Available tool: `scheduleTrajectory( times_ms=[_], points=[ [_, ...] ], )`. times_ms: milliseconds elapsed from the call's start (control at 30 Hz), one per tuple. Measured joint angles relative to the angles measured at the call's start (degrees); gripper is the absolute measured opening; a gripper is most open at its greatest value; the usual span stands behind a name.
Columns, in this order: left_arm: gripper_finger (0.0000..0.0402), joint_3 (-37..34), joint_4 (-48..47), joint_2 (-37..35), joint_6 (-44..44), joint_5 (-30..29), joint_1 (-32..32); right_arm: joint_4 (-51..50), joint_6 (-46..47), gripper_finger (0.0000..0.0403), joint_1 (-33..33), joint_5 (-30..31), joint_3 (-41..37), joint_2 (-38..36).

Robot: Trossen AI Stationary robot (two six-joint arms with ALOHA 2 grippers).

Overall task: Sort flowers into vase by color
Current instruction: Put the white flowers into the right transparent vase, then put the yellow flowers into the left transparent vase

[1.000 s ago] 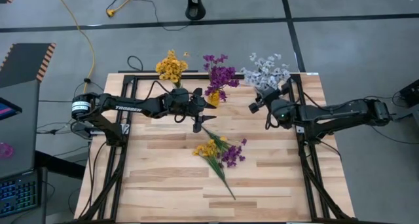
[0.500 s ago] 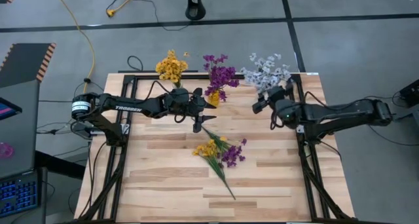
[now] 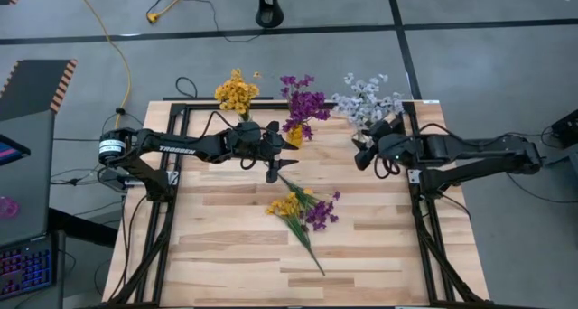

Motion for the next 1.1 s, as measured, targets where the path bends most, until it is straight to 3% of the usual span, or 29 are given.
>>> scheduleTrajectory(
  times_ms=[333,767,1100],
  points=[
    [0.0178,0.0,0.0,0.0,-0.7,0.0,0.0,-7.7,-0.5,0.0235,0.2,-4.1,6.6,0.0],
    [0.0178,0.0,-0.1,0.0,-4.7,2.6,-1.0,-10.3,-0.3,0.0235,0.3,-20.3,11.2,0.0],
    [0.0178,0.0,-6.0,-1.5,-6.1,1.5,-6.3,-9.8,5.7,0.0235,7.3,-21.5,11.2,0.3]
  ],
)
